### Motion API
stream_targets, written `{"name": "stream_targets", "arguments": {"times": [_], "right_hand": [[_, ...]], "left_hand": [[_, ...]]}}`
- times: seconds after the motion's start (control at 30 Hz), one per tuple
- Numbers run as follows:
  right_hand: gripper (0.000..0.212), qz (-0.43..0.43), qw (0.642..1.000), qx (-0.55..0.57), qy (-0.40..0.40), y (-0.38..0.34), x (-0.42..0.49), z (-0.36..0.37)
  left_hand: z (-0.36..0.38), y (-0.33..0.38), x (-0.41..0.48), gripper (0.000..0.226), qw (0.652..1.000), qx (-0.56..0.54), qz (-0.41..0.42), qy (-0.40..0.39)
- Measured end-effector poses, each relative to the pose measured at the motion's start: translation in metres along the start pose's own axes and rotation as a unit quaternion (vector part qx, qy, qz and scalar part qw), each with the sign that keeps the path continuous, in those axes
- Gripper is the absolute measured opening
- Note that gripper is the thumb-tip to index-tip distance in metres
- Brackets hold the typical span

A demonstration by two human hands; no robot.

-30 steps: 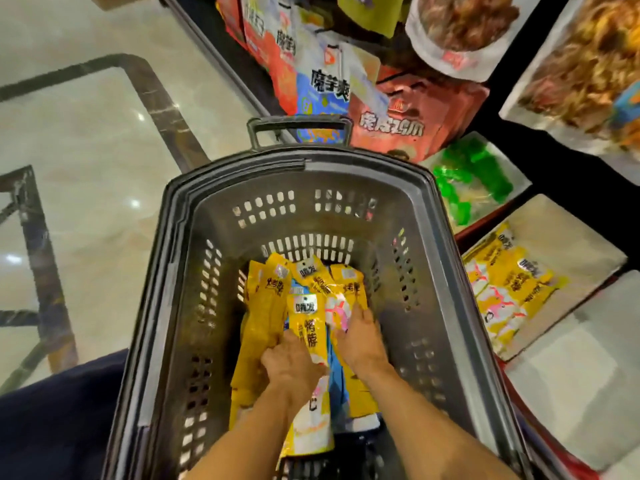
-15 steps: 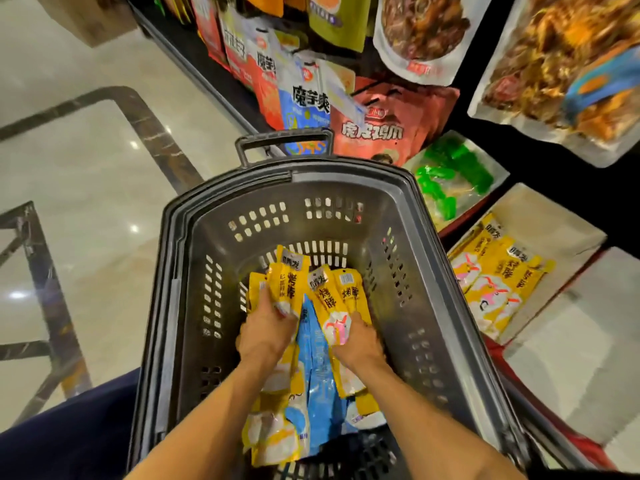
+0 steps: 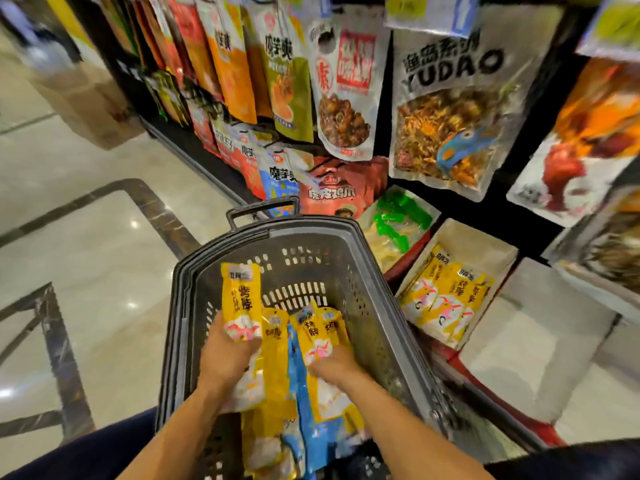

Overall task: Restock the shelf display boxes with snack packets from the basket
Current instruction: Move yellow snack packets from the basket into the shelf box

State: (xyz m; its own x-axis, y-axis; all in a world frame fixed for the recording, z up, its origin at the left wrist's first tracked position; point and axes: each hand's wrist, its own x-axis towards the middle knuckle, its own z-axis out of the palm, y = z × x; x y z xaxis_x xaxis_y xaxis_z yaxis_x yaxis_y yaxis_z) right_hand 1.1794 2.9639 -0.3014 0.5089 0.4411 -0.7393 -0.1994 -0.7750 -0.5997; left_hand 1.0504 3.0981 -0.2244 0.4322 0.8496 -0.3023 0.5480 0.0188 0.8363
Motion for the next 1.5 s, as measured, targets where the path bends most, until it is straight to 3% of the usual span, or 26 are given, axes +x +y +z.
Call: {"name": "stream_targets", "arguments": {"times": [0.07, 0.23, 0.33, 0.47, 0.57, 0.6, 0.67, 0.8, 1.0, 1.17, 1.27, 1.33, 1.4, 1.47, 1.5], "right_hand": [[0.070, -0.058, 0.997, 0.041, 0.015, -0.008, -0.011, -0.011], [0.029, -0.179, 0.968, 0.149, 0.091, -0.049, -0.095, -0.075], [0.017, -0.204, 0.948, 0.187, 0.157, -0.043, -0.118, -0.123], [0.054, -0.141, 0.928, 0.205, 0.278, -0.003, -0.115, -0.171], [0.063, -0.088, 0.920, 0.206, 0.323, 0.033, -0.095, -0.187], [0.067, -0.073, 0.916, 0.209, 0.333, 0.044, -0.082, -0.189], [0.076, -0.041, 0.918, 0.202, 0.340, 0.073, -0.043, -0.194], [0.047, 0.000, 0.923, 0.171, 0.344, 0.079, -0.024, -0.201], [0.063, 0.014, 0.928, 0.136, 0.347, 0.078, 0.029, -0.225], [0.072, 0.001, 0.928, 0.104, 0.359, 0.079, 0.071, -0.238], [0.058, -0.002, 0.931, 0.075, 0.357, 0.089, 0.090, -0.232], [0.046, -0.007, 0.933, -0.005, 0.359, 0.094, 0.093, -0.225], [0.049, -0.021, 0.910, -0.119, 0.396, 0.099, 0.091, -0.218], [0.049, -0.034, 0.909, -0.097, 0.403, 0.098, 0.085, -0.216], [0.038, -0.039, 0.920, -0.118, 0.371, 0.096, 0.087, -0.215]], "left_hand": [[-0.005, 0.026, -0.016, 0.044, 0.998, -0.010, 0.055, -0.001], [-0.002, 0.101, -0.050, 0.049, 0.987, 0.021, 0.158, 0.010], [0.022, 0.144, -0.067, 0.051, 0.975, 0.050, 0.217, 0.000], [0.081, 0.184, -0.080, 0.056, 0.949, 0.106, 0.286, -0.075], [0.143, 0.186, -0.070, 0.073, 0.905, 0.205, 0.341, -0.153], [0.164, 0.184, -0.067, 0.077, 0.893, 0.228, 0.341, -0.184], [0.202, 0.180, -0.057, 0.060, 0.877, 0.272, 0.318, -0.236], [0.276, 0.174, -0.023, 0.025, 0.857, 0.313, 0.250, -0.324], [0.352, 0.163, 0.039, 0.034, 0.803, 0.405, 0.256, -0.355], [0.384, 0.139, 0.071, 0.042, 0.796, 0.427, 0.221, -0.369], [0.392, 0.122, 0.078, 0.040, 0.791, 0.440, 0.241, -0.351], [0.393, 0.113, 0.079, 0.040, 0.763, 0.472, 0.266, -0.353], [0.391, 0.109, 0.079, 0.040, 0.721, 0.504, 0.325, -0.347], [0.396, 0.106, 0.075, 0.040, 0.719, 0.496, 0.353, -0.335], [0.397, 0.104, 0.074, 0.044, 0.714, 0.510, 0.342, -0.336]]}}
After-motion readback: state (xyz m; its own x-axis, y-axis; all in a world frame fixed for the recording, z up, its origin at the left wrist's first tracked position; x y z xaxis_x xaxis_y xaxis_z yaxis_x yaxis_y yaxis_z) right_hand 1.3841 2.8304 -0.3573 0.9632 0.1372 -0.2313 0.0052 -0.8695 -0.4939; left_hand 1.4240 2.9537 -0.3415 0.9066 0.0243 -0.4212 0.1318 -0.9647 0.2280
